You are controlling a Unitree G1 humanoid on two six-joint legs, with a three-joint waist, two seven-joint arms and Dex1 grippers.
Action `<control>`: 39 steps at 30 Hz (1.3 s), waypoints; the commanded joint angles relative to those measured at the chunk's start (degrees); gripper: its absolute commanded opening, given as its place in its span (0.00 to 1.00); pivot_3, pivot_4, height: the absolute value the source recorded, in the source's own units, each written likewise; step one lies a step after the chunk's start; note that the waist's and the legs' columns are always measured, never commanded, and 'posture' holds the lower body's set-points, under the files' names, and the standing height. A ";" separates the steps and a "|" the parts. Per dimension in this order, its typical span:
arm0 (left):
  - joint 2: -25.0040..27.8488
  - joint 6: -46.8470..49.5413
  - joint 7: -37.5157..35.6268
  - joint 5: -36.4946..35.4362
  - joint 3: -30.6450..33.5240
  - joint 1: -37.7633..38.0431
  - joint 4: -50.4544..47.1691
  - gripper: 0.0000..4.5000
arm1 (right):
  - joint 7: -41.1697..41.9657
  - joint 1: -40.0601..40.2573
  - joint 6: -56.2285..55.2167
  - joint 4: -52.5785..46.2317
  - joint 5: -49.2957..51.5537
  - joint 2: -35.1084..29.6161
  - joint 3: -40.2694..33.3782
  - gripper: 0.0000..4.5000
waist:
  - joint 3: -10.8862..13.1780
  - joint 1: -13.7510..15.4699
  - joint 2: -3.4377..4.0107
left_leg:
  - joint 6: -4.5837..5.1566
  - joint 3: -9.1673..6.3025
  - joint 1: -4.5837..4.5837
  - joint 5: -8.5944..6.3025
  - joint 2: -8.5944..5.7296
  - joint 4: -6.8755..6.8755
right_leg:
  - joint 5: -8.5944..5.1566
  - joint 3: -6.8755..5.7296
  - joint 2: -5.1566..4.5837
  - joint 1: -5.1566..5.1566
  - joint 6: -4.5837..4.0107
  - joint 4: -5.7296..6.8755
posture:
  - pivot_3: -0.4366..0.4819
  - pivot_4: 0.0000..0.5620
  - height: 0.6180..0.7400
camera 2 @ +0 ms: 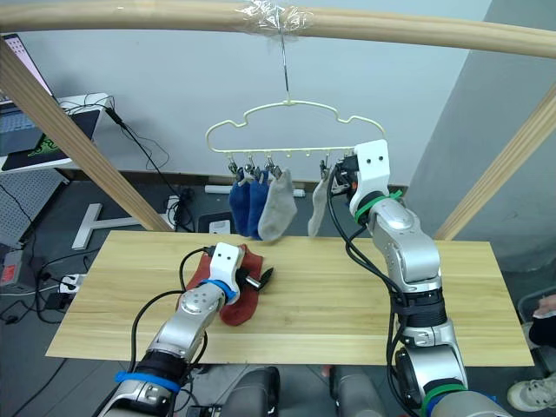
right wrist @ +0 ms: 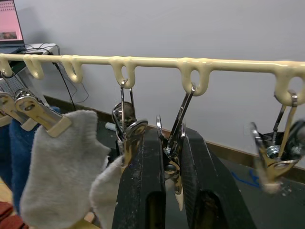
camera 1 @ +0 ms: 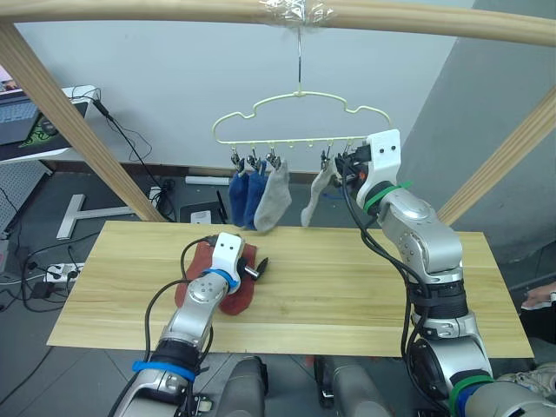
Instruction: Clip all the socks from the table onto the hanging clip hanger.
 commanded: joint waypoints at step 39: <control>-8.90 0.04 -14.12 -8.15 -5.28 -3.27 -32.89 0.01 | -8.24 -19.45 44.07 2.29 25.50 2.50 -29.33 0.02 | 0.16 -1.17 0.00 | 0.02 0.02 -0.02 -0.01 -0.03 0.00 | -0.01 0.04 0.04 0.09 0.01 -0.10 | 0.41 0.47 1.00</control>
